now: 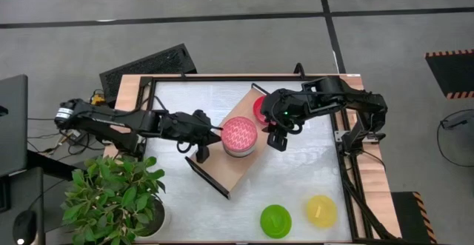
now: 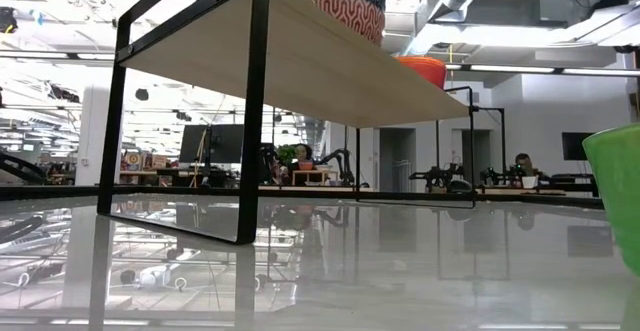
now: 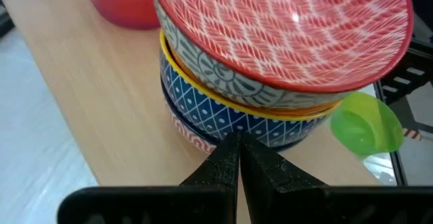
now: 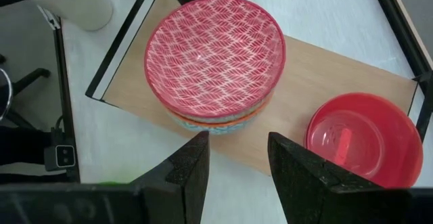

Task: Place and stack bowls onto a shelf
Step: Adjust the stacked patterned bowls on the shelf

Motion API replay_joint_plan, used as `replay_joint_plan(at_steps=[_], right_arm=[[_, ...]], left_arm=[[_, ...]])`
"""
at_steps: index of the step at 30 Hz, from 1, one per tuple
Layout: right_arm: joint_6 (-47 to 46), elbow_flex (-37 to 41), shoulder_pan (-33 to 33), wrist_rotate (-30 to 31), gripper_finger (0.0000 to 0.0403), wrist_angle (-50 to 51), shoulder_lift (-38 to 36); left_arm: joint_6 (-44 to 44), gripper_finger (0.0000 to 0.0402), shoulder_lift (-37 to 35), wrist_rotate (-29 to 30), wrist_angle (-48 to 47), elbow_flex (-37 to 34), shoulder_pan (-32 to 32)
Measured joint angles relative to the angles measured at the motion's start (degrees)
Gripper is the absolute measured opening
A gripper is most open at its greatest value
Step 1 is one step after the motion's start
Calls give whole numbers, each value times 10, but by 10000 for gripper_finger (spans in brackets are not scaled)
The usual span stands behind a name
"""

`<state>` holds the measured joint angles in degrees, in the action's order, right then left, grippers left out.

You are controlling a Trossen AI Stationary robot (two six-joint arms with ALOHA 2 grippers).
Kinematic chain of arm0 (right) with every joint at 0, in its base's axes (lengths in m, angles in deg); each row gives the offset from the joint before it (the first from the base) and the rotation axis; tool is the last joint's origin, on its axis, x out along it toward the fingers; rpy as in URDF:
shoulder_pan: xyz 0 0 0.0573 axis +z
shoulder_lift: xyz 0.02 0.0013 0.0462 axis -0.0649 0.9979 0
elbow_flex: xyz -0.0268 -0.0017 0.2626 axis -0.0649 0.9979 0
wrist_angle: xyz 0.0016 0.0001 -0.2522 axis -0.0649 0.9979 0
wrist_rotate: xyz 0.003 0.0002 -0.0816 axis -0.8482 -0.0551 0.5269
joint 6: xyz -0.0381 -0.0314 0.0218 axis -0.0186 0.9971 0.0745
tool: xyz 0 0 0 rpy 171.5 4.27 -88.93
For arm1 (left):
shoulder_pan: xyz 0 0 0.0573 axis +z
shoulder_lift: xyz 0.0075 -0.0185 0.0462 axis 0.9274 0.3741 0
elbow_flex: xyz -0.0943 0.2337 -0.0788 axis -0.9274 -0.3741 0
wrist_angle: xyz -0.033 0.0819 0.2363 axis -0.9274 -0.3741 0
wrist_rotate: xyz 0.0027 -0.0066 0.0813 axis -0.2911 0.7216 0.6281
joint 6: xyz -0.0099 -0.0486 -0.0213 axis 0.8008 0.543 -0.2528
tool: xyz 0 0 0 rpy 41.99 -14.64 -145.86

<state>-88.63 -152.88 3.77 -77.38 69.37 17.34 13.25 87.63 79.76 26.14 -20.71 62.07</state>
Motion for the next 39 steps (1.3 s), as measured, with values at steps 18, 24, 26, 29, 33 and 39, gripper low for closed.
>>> replay_joint_plan(at_steps=[18,24,26,29,33,39], right_arm=[[35,0,0,26,175,-14,44],[31,-1,0,29,175,5,54],[28,0,0,29,175,15,57],[25,1,0,29,175,21,58],[19,0,0,30,175,16,57],[41,0,3,30,175,-9,57]], left_arm=[[0,0,1,-4,-3,0,4],[0,0,1,-5,-4,0,4],[0,0,1,-5,-4,0,4],[0,0,1,-5,-4,0,4],[0,0,1,-5,-4,0,4],[0,0,1,-5,-3,0,4]])
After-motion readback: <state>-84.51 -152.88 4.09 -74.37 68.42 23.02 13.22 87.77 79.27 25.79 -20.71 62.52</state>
